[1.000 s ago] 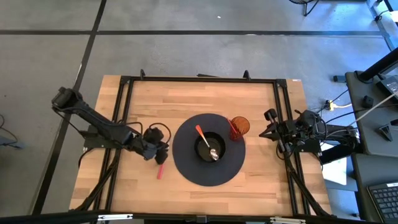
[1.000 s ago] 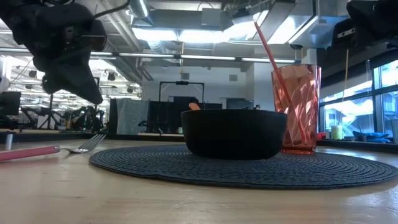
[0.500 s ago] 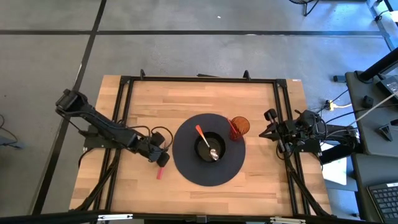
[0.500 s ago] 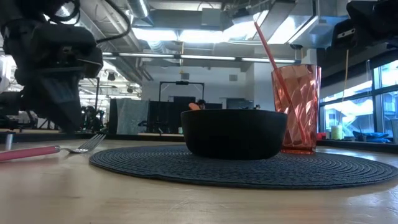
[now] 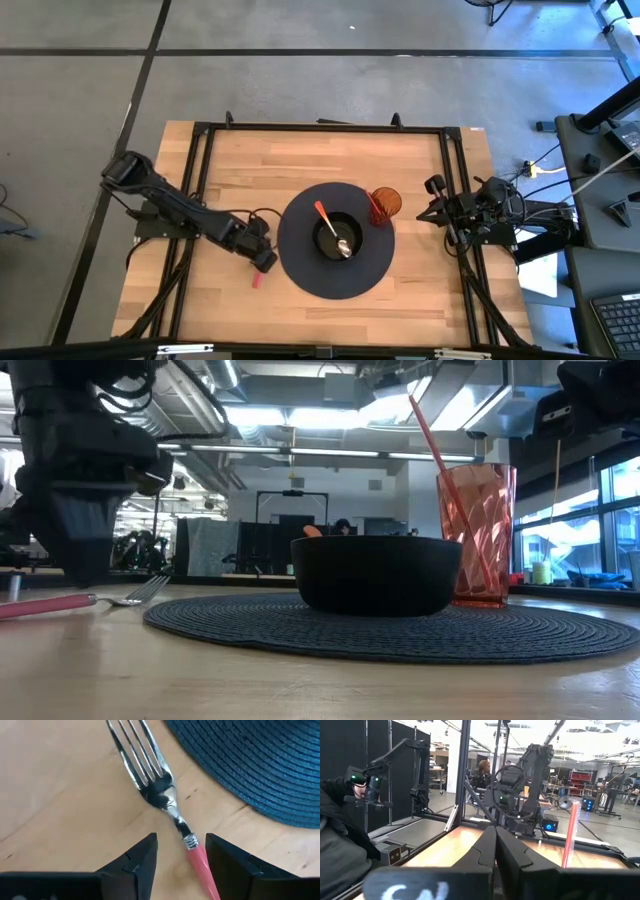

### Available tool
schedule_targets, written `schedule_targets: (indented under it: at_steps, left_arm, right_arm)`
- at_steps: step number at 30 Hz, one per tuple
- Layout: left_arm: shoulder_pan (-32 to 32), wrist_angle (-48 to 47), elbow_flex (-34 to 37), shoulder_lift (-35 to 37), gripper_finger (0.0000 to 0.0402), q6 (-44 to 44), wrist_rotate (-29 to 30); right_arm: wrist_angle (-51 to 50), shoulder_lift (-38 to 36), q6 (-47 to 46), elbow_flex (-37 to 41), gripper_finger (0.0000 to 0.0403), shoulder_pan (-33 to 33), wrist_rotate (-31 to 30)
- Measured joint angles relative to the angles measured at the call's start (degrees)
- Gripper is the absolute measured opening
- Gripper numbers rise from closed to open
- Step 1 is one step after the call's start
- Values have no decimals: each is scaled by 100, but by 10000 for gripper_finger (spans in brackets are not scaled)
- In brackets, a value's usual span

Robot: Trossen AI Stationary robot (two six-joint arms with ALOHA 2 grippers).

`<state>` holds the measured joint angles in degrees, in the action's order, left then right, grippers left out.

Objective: Pick & Place Utensil
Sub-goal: Put the pink fork into the black bowl on the black mat

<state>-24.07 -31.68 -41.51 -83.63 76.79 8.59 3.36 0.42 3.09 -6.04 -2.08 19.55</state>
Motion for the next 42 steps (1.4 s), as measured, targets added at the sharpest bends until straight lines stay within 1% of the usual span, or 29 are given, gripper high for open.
schedule_targets:
  at_steps: [4,8,15,22,32,37,39,41,42]
  left_arm:
    - [90,19,-144,-257,160,-89,-148]
    - [169,16,-218,-506,160,-235,-427]
    - [270,-137,-268,-797,155,-347,-573]
    - [281,-444,-272,-826,112,-911,-645]
    - [284,-544,-262,-828,32,-1204,-654]
    - [281,-551,-261,-828,31,-1276,-641]
    - [266,-787,-397,-858,31,-1369,-580]
    - [219,-1314,-632,-887,31,-1459,-372]
    - [192,-1736,-785,-905,31,-1501,-262]
  right_arm:
    - [-11,1,-2,0,10,-1,2]
    - [-20,1,-4,0,10,-1,0]
    - [-24,1,9,0,10,-1,-2]
    - [-28,1,7,0,10,-1,0]
    - [-28,1,12,0,10,0,1]
    - [-43,0,13,0,10,0,1]
    - [-46,1,13,0,10,1,2]
    - [-46,1,13,0,10,1,0]
    - [-46,1,15,0,10,1,2]
